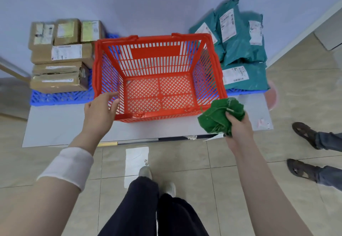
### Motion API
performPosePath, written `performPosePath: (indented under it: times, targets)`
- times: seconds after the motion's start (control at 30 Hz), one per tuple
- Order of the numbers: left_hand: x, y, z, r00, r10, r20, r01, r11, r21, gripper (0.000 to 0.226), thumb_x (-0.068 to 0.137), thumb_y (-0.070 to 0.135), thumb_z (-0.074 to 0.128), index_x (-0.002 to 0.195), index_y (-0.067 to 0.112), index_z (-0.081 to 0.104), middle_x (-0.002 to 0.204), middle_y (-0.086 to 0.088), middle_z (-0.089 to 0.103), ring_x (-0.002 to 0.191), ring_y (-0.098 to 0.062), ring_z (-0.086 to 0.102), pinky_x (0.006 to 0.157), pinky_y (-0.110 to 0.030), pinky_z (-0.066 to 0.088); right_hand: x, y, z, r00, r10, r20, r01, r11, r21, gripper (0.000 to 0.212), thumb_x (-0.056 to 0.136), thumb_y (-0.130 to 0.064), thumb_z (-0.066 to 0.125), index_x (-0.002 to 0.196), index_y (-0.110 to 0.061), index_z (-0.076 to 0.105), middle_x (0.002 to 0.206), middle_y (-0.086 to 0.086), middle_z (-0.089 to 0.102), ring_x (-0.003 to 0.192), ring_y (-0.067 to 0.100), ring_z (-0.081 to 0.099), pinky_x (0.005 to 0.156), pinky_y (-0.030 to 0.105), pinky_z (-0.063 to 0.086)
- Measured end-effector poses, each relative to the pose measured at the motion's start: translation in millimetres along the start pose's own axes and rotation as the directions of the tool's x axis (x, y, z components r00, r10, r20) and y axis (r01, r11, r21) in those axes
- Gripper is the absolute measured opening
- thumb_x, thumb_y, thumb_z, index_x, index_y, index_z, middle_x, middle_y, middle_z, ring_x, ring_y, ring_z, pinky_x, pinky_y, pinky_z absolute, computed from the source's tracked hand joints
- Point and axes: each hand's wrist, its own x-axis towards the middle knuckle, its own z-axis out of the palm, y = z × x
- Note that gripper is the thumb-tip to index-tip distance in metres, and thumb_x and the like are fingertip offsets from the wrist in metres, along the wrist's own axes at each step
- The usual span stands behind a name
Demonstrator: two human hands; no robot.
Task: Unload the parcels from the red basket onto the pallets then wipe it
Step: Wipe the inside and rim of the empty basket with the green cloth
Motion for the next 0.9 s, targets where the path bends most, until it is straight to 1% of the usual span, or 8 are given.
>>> performPosePath:
  times: [0.2, 0.33, 0.43, 0.53, 0.6, 0.7, 0.77, 0.9]
  targets:
    - [13.4, -18.9, -26.3, 0.980, -0.197, -0.018, 0.194, 0.973, -0.124, 0.028, 0.096, 0.027, 0.044, 0.117, 0.013, 0.057, 0.119, -0.010, 0.062, 0.114, -0.030, 0.054, 0.101, -0.046, 0.033, 22.3, -29.0, 24.2, 0.999, -0.041, 0.008, 0.042, 0.994, -0.105, 0.035, 0.088, 0.011, 0.045, 0.093, -0.021, 0.058, 0.091, 0.004, 0.063, 0.079, 0.016, 0.061, 0.058, 0.020, 0.055]
    - [33.2, -39.5, -32.4, 0.937, -0.349, 0.001, 0.343, 0.920, -0.188, 0.031, 0.097, 0.027, 0.041, 0.121, 0.011, 0.055, 0.123, -0.014, 0.058, 0.117, -0.031, 0.051, 0.103, -0.050, 0.034, 41.5, -48.9, 42.0, 0.999, -0.045, 0.001, 0.045, 0.992, -0.120, 0.041, 0.086, 0.014, 0.042, 0.115, -0.010, 0.060, 0.098, 0.007, 0.066, 0.082, 0.017, 0.066, 0.065, 0.028, 0.058]
    - [51.1, -46.5, -29.1, 0.900, -0.435, 0.024, 0.427, 0.870, -0.246, 0.035, 0.097, 0.027, 0.040, 0.125, 0.008, 0.050, 0.130, -0.014, 0.053, 0.119, -0.029, 0.049, 0.102, -0.048, 0.035, 62.0, -57.2, 48.0, 0.999, 0.016, -0.042, -0.017, 1.000, -0.021, 0.042, 0.085, 0.014, 0.035, 0.107, -0.011, 0.061, 0.081, -0.001, 0.073, 0.085, 0.022, 0.062, 0.058, 0.024, 0.057]
    - [69.2, -42.3, -22.3, 0.854, -0.516, 0.066, 0.509, 0.804, -0.306, 0.041, 0.097, 0.029, 0.040, 0.132, 0.006, 0.042, 0.137, -0.014, 0.047, 0.124, -0.029, 0.046, 0.103, -0.046, 0.034, 75.9, -64.9, 55.2, 0.991, 0.131, 0.027, -0.134, 0.985, 0.106, 0.028, 0.071, -0.010, 0.064, 0.099, -0.011, 0.061, 0.074, 0.002, 0.072, 0.081, 0.027, 0.063, 0.056, 0.027, 0.056]
    - [79.8, -38.6, -14.9, 0.825, -0.557, 0.095, 0.553, 0.761, -0.338, 0.044, 0.098, 0.028, 0.039, 0.135, 0.004, 0.037, 0.140, -0.015, 0.044, 0.126, -0.031, 0.043, 0.104, -0.044, 0.032, 86.1, -69.0, 59.6, 0.983, 0.146, 0.114, -0.159, 0.981, 0.114, 0.069, 0.039, -0.038, 0.081, 0.099, -0.009, 0.065, 0.083, 0.007, 0.072, 0.080, 0.024, 0.067, 0.067, 0.032, 0.058]
    - [96.8, -32.7, -6.7, 0.779, -0.616, 0.121, 0.609, 0.696, -0.379, 0.048, 0.098, 0.029, 0.038, 0.138, 0.003, 0.032, 0.140, -0.018, 0.043, 0.126, -0.034, 0.043, 0.103, -0.043, 0.032, 98.5, -76.6, 70.1, 0.979, 0.138, 0.151, -0.158, 0.979, 0.126, 0.063, 0.061, -0.071, 0.053, 0.083, -0.017, 0.076, 0.082, 0.004, 0.073, 0.078, 0.019, 0.070, 0.068, 0.034, 0.059]
    - [104.9, -29.9, -3.1, 0.744, -0.655, 0.132, 0.646, 0.656, -0.389, 0.049, 0.098, 0.032, 0.036, 0.137, 0.004, 0.032, 0.137, -0.019, 0.045, 0.123, -0.035, 0.045, 0.103, -0.045, 0.034, 111.5, -77.7, 70.6, 0.981, 0.169, 0.093, -0.178, 0.979, 0.101, 0.068, 0.064, -0.072, 0.034, 0.082, -0.021, 0.075, 0.078, 0.001, 0.074, 0.074, 0.017, 0.071, 0.064, 0.034, 0.059]
    - [117.0, -26.0, 3.6, 0.683, -0.714, 0.150, 0.703, 0.588, -0.401, 0.050, 0.097, 0.041, 0.032, 0.127, 0.002, 0.043, 0.124, -0.019, 0.055, 0.108, -0.037, 0.055, 0.093, -0.048, 0.044, 130.0, -85.2, 67.7, 0.977, 0.215, -0.009, -0.215, 0.975, -0.052, 0.037, 0.078, -0.054, 0.057, 0.081, -0.017, 0.064, 0.067, -0.001, 0.070, 0.063, 0.016, 0.066, 0.055, 0.027, 0.055]
